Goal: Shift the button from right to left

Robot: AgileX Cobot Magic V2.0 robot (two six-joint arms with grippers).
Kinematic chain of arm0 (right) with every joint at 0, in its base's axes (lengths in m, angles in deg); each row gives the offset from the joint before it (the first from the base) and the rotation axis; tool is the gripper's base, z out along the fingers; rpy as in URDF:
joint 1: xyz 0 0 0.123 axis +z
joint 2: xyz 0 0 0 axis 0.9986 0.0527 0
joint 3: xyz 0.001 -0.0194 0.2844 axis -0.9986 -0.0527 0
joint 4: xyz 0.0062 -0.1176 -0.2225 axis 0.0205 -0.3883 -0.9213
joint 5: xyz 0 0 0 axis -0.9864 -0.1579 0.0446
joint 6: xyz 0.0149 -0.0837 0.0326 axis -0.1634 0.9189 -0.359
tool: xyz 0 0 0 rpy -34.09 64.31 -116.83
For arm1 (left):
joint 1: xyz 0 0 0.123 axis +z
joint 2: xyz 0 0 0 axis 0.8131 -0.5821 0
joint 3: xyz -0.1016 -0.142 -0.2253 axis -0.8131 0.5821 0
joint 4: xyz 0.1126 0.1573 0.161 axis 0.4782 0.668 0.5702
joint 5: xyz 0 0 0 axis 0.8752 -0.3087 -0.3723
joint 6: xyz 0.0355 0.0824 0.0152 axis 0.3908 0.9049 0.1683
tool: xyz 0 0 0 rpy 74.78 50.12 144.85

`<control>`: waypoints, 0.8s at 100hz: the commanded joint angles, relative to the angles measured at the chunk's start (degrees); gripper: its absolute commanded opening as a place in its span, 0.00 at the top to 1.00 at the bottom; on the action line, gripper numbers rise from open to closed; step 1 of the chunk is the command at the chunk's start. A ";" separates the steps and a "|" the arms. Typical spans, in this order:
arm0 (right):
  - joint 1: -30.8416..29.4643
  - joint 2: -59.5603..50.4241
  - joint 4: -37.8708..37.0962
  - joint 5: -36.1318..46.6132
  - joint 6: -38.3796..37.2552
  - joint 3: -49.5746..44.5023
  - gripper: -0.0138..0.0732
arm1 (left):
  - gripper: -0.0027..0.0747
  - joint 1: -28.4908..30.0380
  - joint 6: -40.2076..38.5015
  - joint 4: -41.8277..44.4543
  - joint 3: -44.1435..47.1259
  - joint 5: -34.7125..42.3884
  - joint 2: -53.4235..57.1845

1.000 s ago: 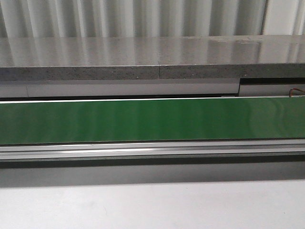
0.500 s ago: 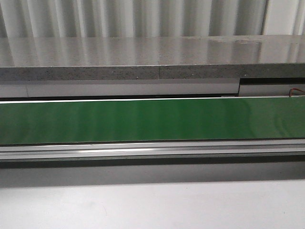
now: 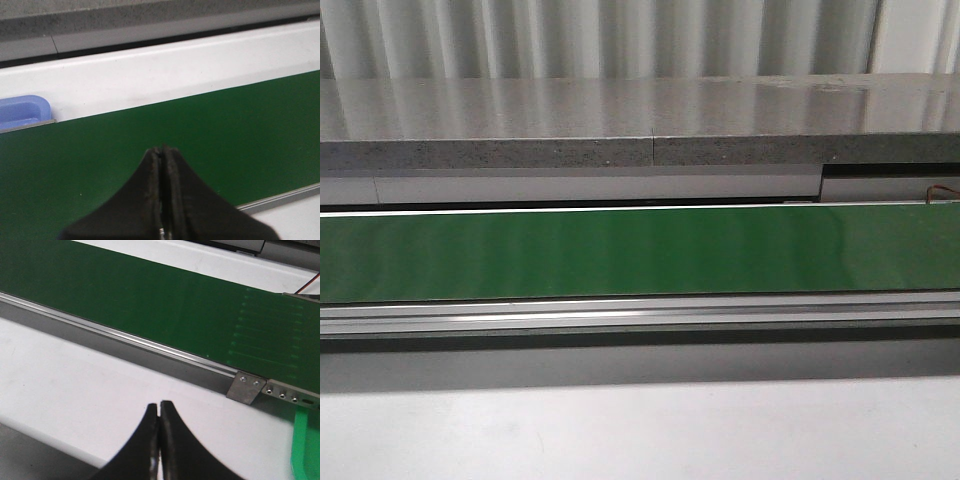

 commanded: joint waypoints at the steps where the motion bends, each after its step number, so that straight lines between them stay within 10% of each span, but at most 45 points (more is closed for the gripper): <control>1: 0.06 0.32 -0.57 3.75 0.64 1.39 0.92 | 0.99 -0.54 -0.68 -2.36 1.16 5.82 4.88; 80: 0.06 0.32 -0.57 3.75 0.64 1.39 0.92 | 0.99 -0.40 -0.68 -2.12 17.88 12.21 33.97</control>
